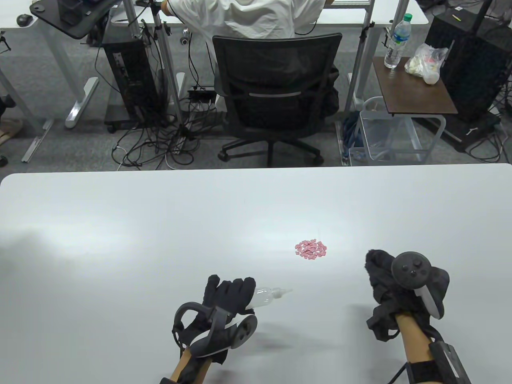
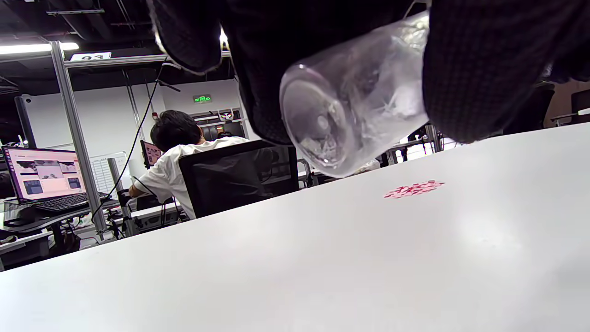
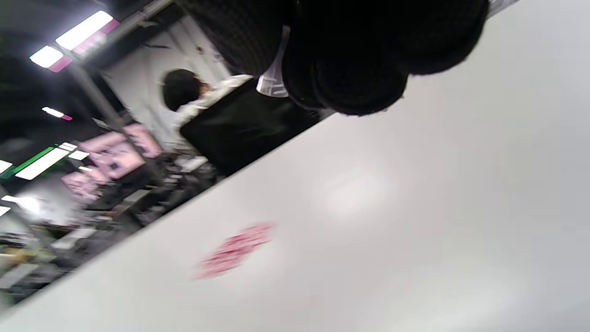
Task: Squeeze empty conical bottle to blow paper scraps with air puff
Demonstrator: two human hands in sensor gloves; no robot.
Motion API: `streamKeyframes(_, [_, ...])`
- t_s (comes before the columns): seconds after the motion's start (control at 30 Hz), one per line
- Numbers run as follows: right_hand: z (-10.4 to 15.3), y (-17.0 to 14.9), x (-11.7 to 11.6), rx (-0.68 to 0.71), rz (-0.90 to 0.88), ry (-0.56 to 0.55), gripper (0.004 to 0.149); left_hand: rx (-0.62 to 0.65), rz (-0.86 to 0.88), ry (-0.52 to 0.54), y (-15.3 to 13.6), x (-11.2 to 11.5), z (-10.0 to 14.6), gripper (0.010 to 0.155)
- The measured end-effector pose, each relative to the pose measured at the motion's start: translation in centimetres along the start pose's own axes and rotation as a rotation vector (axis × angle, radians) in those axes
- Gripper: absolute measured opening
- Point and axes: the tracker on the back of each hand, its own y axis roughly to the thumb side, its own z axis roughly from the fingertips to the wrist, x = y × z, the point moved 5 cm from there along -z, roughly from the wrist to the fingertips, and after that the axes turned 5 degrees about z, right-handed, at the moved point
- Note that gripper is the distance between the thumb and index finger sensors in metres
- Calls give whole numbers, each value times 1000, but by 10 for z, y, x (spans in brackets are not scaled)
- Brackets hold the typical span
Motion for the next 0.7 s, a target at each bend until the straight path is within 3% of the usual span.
streamKeyframes(0.2, [-14,-62,4,-230,266,-17,46,-4,-6,-24,-2,3,-1,77])
streamKeyframes(0.3, [-12,-88,-5,-307,255,37,45,-3,-6,-30,-2,3,-2,77])
streamKeyframes(0.7, [0,-106,-33,-300,412,66,45,7,-17,-42,0,5,-3,77])
